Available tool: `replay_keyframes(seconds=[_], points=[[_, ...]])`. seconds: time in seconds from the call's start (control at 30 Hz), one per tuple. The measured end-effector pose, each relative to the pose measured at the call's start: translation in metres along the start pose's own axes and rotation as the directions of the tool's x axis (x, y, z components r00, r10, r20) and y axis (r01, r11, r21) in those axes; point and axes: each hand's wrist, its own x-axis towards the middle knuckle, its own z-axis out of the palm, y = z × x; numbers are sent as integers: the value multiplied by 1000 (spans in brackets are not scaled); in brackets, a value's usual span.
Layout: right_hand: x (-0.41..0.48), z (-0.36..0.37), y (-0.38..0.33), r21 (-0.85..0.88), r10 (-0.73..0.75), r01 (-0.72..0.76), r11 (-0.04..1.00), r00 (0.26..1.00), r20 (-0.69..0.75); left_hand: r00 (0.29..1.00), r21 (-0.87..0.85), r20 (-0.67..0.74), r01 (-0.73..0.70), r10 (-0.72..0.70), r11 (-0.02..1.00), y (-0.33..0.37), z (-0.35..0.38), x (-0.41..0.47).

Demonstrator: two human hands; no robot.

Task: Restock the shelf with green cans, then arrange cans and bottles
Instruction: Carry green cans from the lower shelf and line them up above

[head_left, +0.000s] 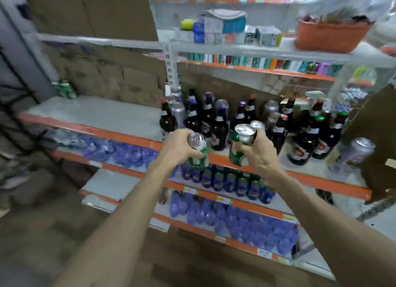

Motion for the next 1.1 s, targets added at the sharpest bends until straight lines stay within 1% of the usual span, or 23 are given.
replay_keyframes(seconds=[0.13, 0.2, 0.27, 0.33, 0.43, 0.6, 0.73, 0.87, 0.97, 1.1], points=[[4, 52, -92, 54, -64, 64, 996, 998, -8, 982, 16, -155, 113, -109, 993, -59, -119, -17], [5, 82, -135, 94, -129, 127, 988, 992, 15, 959, 1, -250, 135, -131, 991, -84, -168, -25], [8, 113, -177, 129, -194, 188, 974, 980, 33, 935, -9, -310, 178, -172, 984, -110, -209, -30], [12, 150, -215, 166, -247, 231, 959, 965, 83, 912, -12, -351, 222, -212, 975, -137, -243, -34], [22, 217, -266, 178, -317, 288, 941, 934, 164, 885, -6, -395, 266, -247, 964, -183, -286, -33], [47, 334, -336, 270, -412, 345, 899, 876, 252, 823, 13, -464, 377, -328, 926, -274, -344, -24], [67, 414, -381, 291, -414, 326, 900, 850, 327, 789, 27, -458, 473, -410, 881, -344, -388, -9], [76, 482, -417, 306, -435, 333, 892, 813, 387, 763, -10, -440, 524, -474, 852, -405, -425, 5], [83, 534, -441, 300, -438, 333, 894, 793, 423, 760, -23, -427, 532, -489, 846, -451, -447, 19], [89, 604, -472, 274, -401, 301, 913, 781, 478, 780, -42, -385, 520, -494, 853, -520, -477, 46]])
